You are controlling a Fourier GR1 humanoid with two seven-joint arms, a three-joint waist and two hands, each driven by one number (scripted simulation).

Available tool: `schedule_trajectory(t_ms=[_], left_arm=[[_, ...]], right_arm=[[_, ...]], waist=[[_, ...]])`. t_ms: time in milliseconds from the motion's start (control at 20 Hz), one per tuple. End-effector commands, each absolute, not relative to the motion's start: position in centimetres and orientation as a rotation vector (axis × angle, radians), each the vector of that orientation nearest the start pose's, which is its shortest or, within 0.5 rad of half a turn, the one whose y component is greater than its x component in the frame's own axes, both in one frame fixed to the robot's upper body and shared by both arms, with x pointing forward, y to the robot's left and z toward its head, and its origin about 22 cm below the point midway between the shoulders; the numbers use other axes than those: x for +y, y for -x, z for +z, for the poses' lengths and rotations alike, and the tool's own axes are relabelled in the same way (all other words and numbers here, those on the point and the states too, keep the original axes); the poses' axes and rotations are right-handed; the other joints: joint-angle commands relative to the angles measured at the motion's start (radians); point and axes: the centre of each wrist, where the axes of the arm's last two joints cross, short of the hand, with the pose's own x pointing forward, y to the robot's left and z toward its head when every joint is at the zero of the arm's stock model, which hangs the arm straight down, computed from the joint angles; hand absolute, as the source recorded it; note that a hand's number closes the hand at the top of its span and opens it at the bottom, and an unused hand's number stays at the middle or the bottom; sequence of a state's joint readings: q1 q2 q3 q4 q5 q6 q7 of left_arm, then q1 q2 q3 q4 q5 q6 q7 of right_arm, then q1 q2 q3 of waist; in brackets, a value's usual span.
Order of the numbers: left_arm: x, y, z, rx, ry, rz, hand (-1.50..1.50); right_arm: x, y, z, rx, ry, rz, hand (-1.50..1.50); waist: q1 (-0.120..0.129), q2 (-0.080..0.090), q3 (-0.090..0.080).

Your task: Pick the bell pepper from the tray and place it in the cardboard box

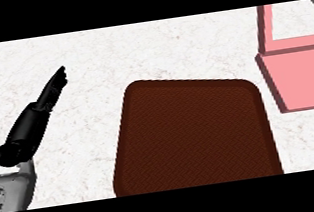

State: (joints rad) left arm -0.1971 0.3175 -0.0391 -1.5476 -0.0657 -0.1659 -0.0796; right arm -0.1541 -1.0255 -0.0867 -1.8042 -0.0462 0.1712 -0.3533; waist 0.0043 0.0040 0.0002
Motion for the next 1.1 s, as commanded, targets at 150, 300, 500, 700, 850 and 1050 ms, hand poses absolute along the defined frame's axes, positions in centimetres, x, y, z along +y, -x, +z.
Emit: schedule_trajectory(t_ms=[150,300,500,700,850,1050], left_arm=[[26.9,-28.4,5.9,-1.758,-0.07,-0.561,0.0],[25.8,-29.4,6.7,-1.752,-0.045,-0.577,0.0],[24.8,-30.0,7.3,-1.781,-0.039,-0.567,0.0],[23.9,-29.7,6.3,-1.781,-0.043,-0.574,0.0],[25.9,-29.1,7.6,-1.769,-0.054,-0.57,0.0],[25.2,-30.6,7.6,-1.764,-0.071,-0.578,0.0]], right_arm=[[-41.0,-28.5,23.6,-1.778,0.628,1.357,1.5],[-42.8,-29.3,23.4,-1.596,0.579,1.449,1.5],[-44.5,-31.4,22.0,-1.533,0.533,1.527,1.5],[-44.9,-32.7,18.8,-1.37,0.563,1.651,1.5],[-45.0,-33.5,19.2,-1.313,0.42,1.705,-1.5],[-44.7,-34.7,18.2,-1.46,0.26,1.716,-1.5]], waist=[[0.037,0.006,0.0],[0.049,0.011,0.0],[0.061,0.014,0.001],[0.065,0.016,0.002],[0.061,0.008,0.001],[0.045,0.01,0.002]])
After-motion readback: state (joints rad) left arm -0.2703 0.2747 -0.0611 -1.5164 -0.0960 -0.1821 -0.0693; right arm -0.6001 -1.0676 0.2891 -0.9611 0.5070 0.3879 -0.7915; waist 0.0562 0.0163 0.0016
